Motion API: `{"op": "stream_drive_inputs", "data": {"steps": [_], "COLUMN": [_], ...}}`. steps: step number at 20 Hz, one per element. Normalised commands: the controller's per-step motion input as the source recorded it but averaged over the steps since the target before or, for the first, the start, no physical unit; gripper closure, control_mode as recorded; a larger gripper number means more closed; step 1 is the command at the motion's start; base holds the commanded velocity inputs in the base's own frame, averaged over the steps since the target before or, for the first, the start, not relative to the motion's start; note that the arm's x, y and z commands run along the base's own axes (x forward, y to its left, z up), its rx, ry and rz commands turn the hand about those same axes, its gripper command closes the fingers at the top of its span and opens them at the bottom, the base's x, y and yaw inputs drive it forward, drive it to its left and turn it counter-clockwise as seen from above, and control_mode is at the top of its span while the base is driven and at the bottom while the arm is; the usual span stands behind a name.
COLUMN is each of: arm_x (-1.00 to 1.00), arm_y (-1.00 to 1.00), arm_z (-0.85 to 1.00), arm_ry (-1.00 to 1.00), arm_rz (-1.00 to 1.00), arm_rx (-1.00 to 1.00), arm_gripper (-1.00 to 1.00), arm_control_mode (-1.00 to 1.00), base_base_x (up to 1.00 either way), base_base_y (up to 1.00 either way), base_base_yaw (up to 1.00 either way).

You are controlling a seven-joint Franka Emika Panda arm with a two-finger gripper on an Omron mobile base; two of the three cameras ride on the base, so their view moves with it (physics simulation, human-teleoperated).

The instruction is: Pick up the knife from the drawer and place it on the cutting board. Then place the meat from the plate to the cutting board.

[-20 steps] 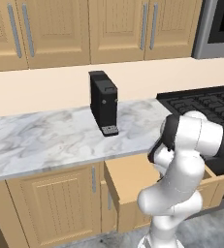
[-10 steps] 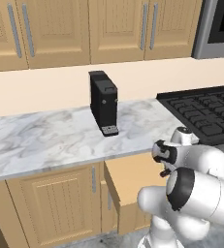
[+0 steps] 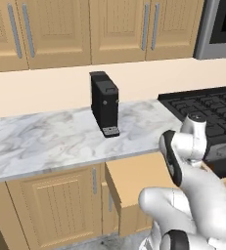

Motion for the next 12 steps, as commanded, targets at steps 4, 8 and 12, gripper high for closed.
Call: {"op": "stream_drive_inputs", "data": {"steps": [4, 8, 12], "arm_x": [-0.36, -0.36, -0.33], "arm_y": [-0.07, -0.03, -0.01], "arm_z": [1.0, 0.78, 0.5], "arm_ry": [0.03, 0.04, 0.02], "arm_rz": [-0.01, 0.01, 0.07], "arm_rx": [0.0, 0.0, -0.02], "arm_gripper": [1.0, 1.0, 1.0], "arm_control_mode": [-1.0, -1.0, -1.0], "base_base_x": [0.0, 0.0, 0.0], "base_base_y": [0.0, 0.0, 0.0], "base_base_yaw": [0.0, 0.0, 0.0]}}
